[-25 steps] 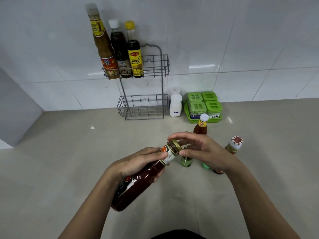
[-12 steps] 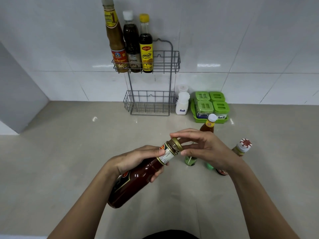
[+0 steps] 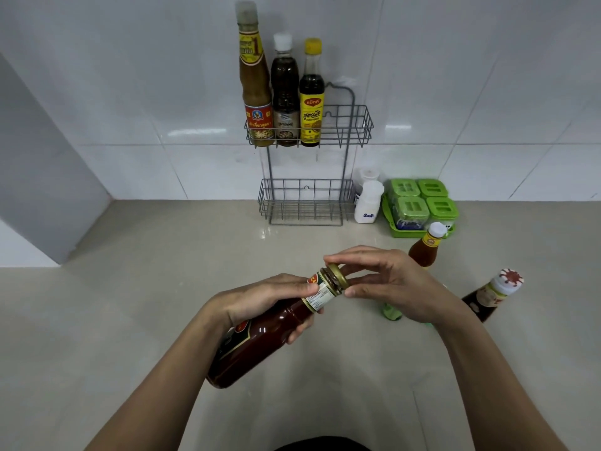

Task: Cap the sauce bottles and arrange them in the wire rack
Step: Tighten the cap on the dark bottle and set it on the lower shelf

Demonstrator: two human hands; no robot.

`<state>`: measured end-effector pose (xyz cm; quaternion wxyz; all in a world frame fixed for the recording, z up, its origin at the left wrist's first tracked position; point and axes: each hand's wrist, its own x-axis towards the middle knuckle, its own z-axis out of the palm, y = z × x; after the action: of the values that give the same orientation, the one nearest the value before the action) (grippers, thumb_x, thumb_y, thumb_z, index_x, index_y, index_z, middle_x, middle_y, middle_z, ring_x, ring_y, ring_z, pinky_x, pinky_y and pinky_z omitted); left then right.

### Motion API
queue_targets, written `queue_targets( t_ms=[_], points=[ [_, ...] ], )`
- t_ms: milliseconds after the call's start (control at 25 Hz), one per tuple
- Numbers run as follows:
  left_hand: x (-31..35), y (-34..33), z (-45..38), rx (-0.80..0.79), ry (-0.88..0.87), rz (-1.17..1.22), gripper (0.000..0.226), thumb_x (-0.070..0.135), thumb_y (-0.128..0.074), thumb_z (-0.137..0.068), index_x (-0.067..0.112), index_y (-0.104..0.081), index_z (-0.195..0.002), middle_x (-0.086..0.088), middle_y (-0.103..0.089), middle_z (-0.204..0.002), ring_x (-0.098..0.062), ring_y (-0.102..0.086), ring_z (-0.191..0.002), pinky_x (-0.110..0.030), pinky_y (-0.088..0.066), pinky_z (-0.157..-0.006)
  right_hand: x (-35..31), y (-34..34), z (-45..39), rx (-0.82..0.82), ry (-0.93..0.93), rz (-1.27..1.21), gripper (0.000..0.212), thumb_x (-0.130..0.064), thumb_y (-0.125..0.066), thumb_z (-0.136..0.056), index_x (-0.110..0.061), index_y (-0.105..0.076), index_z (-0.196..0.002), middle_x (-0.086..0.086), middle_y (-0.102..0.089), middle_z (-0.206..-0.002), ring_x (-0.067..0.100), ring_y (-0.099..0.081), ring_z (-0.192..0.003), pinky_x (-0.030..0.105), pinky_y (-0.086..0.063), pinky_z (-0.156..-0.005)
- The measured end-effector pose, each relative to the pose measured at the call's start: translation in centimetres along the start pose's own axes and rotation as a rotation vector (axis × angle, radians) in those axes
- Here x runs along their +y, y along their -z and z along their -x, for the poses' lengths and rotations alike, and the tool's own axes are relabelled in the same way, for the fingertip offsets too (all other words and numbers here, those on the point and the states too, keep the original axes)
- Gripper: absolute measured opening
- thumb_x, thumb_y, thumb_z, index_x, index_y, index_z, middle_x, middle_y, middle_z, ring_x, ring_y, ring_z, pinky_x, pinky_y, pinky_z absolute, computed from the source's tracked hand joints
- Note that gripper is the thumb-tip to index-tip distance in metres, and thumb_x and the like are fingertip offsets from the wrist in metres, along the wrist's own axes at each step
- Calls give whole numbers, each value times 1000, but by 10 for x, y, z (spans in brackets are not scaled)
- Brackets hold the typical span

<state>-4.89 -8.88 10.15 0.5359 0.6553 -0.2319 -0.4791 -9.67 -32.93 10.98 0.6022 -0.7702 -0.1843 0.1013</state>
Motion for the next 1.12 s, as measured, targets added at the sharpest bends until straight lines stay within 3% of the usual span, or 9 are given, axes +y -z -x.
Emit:
queue_targets(
  t_ms=[120,320,520,640,720,800,880,960,1120],
  points=[
    [-3,13,11,5,14,-45,40,43,-50,-93,4,-57,-101,-12,-58,-72,-27,-56,-61,-33,-48,-62,-5,-16,-8,39,-21,58,46,-7,-72,-81,-18,-65,-126,2,-63,-115,15,-66,-104,27,-55,-90],
    [-9,28,27,36,-10,-149,43,42,-52,-93,0,-53,-101,-11,-58,-75,-27,-56,-64,-34,-48,-62,-8,-43,-24,138,-70,157,46,-33,-73,-74,-20,-70,-117,-6,-70,-106,6,-67,-91,26,-57,-82],
    [-11,37,40,18,-57,-210,26,38,-51,-95,12,-54,-97,-8,-58,-74,-24,-56,-65,-33,-48,-62,-12,-62,-32,155,-97,108,45,-36,-72,-73,-12,-72,-111,1,-74,-95,12,-69,-86,32,-60,-80],
    [-12,38,41,2,-82,-214,25,37,-50,-96,13,-55,-97,-6,-59,-73,-23,-57,-64,-32,-48,-62,-16,-68,-34,218,-142,99,47,-49,-71,-70,-9,-73,-94,5,-72,-74,18,-68,-67,33,-60,-64],
    [-14,37,41,-21,-88,-207,23,38,-50,-97,16,-57,-97,-8,-59,-75,-23,-57,-65,-34,-49,-63,-17,-75,-36,253,-181,138,56,-63,-66,-68,-9,-66,-80,6,-66,-60,16,-62,-52,29,-52,-50],
    [-16,36,40,-57,-80,-195,25,40,-51,-96,16,-57,-97,-11,-59,-77,-23,-58,-65,-35,-49,-65,-17,-79,-37,268,-181,222,61,-73,-59,-70,-12,-58,-71,4,-62,-53,12,-54,-46,24,-42,-46],
    [-18,36,38,-72,-65,-160,32,43,-54,-94,12,-55,-99,-12,-59,-77,-23,-58,-64,-35,-48,-65,-21,-76,-38,252,-155,246,53,-68,-57,-76,-15,-61,-75,1,-62,-55,10,-53,-48,23,-40,-48],
    [-18,39,38,-65,-59,-101,36,43,-53,-94,8,-56,-101,-13,-59,-76,-25,-58,-63,-34,-49,-64,-30,-69,-36,200,-136,227,38,-55,-62,-79,-20,-66,-93,-2,-64,-65,8,-54,-55,22,-42,-50],
    [-16,44,39,-76,-88,-47,34,41,-50,-96,8,-58,-100,-14,-58,-74,-25,-56,-62,-32,-49,-60,-33,-65,-31,103,-102,220,40,-42,-68,-79,-20,-62,-113,5,-65,-78,10,-59,-65,29,-53,-54]
  ],
)
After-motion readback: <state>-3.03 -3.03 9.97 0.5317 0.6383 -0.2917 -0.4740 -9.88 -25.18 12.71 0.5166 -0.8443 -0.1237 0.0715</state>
